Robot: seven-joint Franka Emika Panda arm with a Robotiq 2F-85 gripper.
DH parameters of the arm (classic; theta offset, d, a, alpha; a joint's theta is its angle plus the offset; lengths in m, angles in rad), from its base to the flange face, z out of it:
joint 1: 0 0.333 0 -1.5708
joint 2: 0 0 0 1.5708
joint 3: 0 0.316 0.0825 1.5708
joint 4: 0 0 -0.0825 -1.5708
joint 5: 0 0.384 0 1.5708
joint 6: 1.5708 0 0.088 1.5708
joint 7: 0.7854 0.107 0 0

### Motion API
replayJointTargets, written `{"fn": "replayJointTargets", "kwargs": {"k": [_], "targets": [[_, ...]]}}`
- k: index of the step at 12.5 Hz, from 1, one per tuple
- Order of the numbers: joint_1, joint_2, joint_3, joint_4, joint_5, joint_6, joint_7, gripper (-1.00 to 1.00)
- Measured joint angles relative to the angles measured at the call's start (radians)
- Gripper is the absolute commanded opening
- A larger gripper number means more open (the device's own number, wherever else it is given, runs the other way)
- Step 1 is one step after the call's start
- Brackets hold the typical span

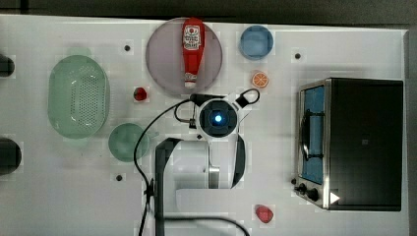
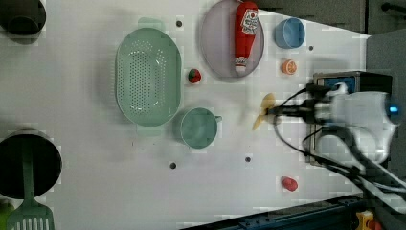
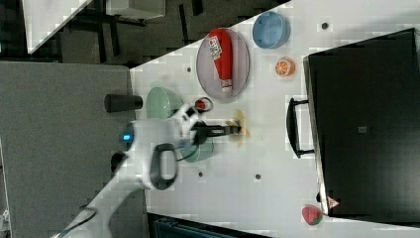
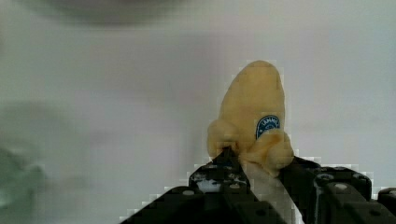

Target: Pick Banana and place it in mug.

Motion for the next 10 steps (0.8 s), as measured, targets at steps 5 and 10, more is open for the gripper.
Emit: {"fn": "replayJointTargets", "kwargs": {"k": [5, 10], "targets": [[-0.018, -0.253, 0.012, 0.160, 0.026, -0.351, 0.008, -0.30], [-0.028, -0.364, 0.127, 0.285, 0.024, -0.553, 0.136, -0.30]]}}
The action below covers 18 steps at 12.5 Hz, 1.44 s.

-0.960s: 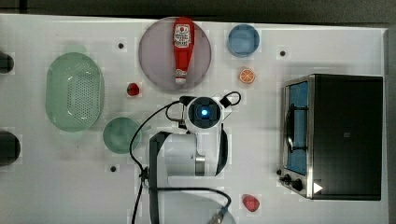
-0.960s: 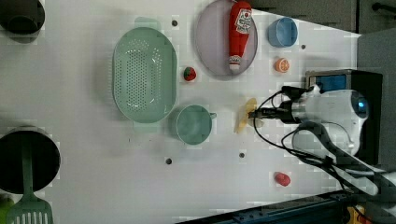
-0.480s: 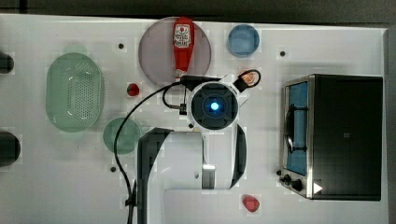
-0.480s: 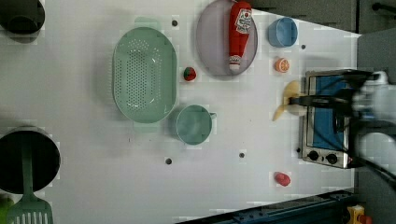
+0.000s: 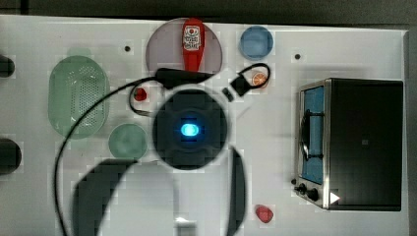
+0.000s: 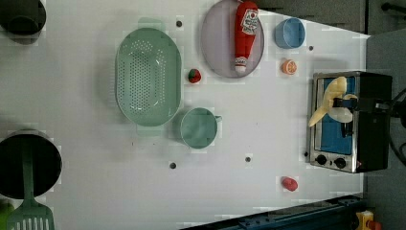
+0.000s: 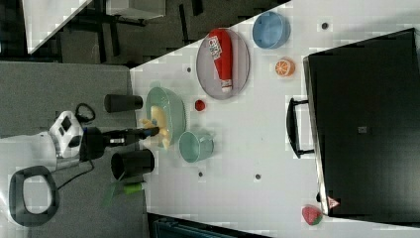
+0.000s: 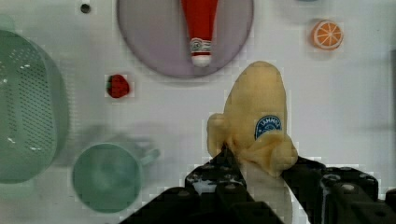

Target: Pick Banana and place it in mug.

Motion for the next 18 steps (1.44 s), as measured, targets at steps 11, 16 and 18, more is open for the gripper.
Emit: {"fn": "replayJointTargets", "kwargs": {"k": [11, 16, 18], "targets": [[0.074, 0.182, 0.348, -0.121, 0.016, 0.184, 0.585, -0.30], [0.063, 0.289, 0.326, -0.227, 0.009, 0.304, 0.594, -0.29], [0.058, 0.319, 0.328, -0.232, 0.006, 0.353, 0.595, 0.22]]}}
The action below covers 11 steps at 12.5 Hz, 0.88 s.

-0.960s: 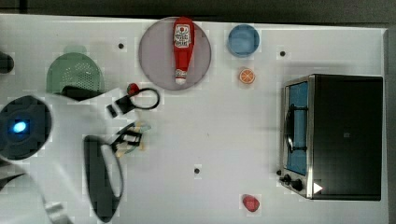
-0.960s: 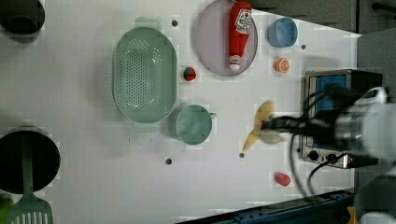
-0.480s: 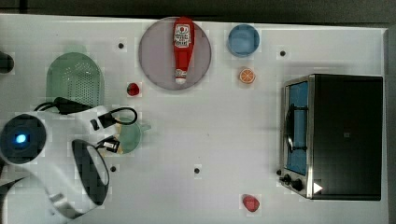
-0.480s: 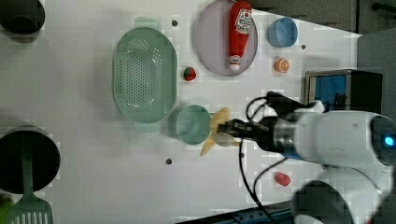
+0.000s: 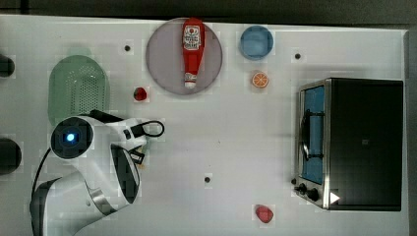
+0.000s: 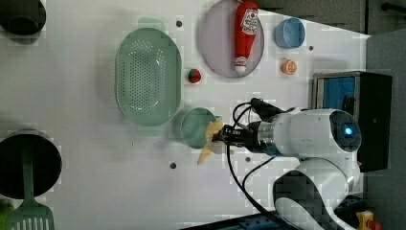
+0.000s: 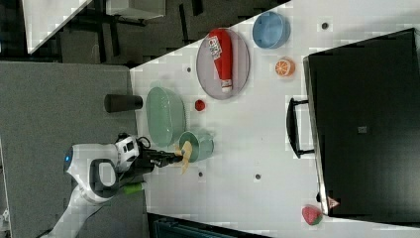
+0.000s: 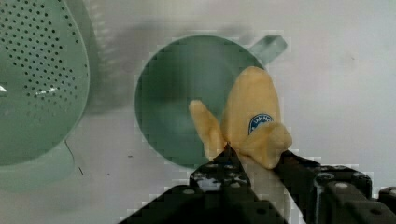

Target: Pick Banana and place it in mug.

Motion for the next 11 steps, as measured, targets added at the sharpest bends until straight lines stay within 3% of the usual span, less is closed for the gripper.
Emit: {"fn": "replayJointTargets", "kwargs": {"k": [3, 9, 11], "targets": [[0.006, -0.001, -0.004, -0.016, 0.009, 0.058, 0.013, 0.96], [0.010, -0.067, -0.030, 0.004, 0.006, 0.064, 0.030, 1.00], [0.012, -0.095, -0.075, 0.068, -0.022, -0.067, 0.030, 1.00]]}}
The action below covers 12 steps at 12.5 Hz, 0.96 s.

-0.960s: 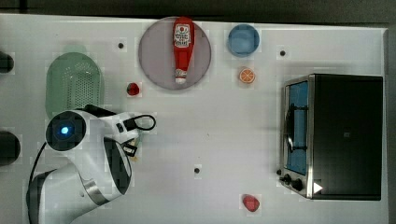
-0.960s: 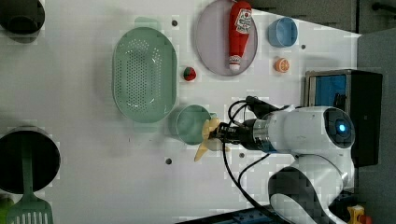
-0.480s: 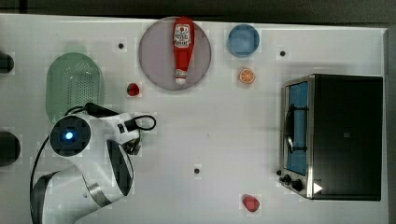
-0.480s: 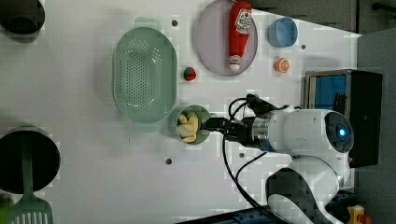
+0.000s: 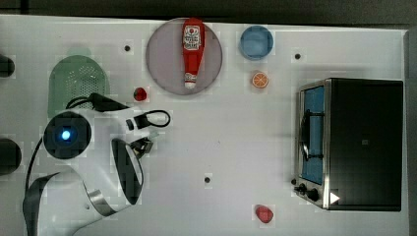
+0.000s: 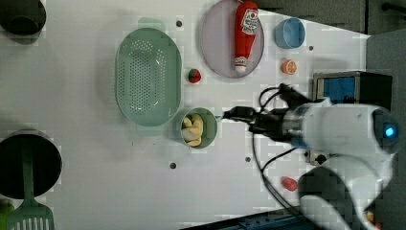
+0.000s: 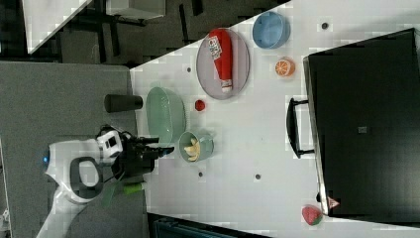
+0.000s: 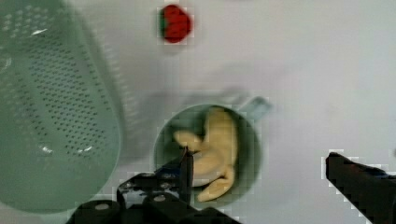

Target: Pick Banana and place it in mug.

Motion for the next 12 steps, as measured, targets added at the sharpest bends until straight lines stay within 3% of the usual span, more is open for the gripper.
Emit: {"fn": "replayJointTargets", "kwargs": {"k": [4, 8, 12], "targets": [[-0.005, -0.092, -0.177, 0.209, 0.010, -0.342, 0.001, 1.00], [-0.070, -0.207, -0.386, 0.437, -0.017, -0.530, 0.003, 1.00], [-0.110, -0.252, -0.505, 0.503, -0.017, -0.629, 0.005, 1.00]]}}
